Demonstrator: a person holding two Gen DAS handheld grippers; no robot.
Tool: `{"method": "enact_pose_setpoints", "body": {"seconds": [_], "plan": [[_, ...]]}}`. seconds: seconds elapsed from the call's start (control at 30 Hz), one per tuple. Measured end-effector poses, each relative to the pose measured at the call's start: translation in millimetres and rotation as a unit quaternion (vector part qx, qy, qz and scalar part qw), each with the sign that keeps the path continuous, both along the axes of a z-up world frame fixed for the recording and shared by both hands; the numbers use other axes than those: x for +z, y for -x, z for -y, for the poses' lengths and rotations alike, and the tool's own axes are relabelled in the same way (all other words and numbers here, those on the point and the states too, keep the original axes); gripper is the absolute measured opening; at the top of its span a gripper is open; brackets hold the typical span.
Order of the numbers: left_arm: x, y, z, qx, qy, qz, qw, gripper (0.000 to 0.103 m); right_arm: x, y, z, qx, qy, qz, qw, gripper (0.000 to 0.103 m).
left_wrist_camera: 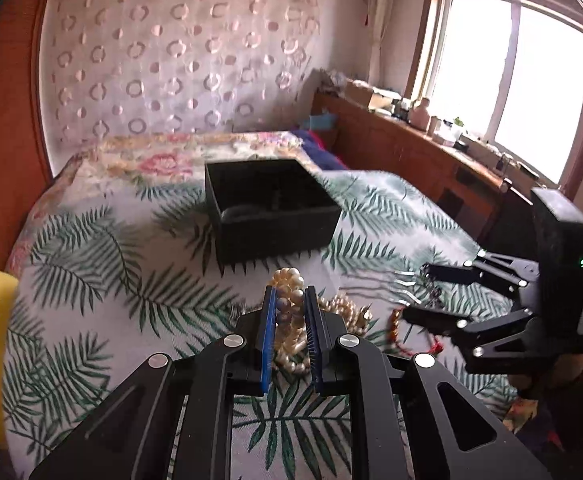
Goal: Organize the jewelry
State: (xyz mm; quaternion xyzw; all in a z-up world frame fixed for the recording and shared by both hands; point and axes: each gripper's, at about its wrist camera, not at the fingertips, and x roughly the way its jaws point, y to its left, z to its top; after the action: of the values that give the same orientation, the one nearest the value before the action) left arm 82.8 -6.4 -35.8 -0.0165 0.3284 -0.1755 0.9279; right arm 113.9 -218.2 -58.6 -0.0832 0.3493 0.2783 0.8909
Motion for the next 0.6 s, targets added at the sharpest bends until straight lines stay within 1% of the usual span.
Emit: {"method": "enact_pose_setpoints", "body": {"seconds": [0.07,0.2,0.6], "plan": [[7.3,0.5,-0.7,0.000,0.000,0.007,1.0000,0.013,3.4,0.0,0.3,-0.001,-0.001,0.004,1.000,0.063],[22.4,0.5,-5.5,-0.001,0.012,0.017,0.9998,0.013,12.8,-0.2,1.6,-0.002,-0.005,0.014,1.000,0.063],[65.9,-4.9,-2.0,0.001,0.000,0.062,0.9981,0.013,26.3,-2.2,0.7,-0.002,-0.010,0.027,1.000,0.063]]}}
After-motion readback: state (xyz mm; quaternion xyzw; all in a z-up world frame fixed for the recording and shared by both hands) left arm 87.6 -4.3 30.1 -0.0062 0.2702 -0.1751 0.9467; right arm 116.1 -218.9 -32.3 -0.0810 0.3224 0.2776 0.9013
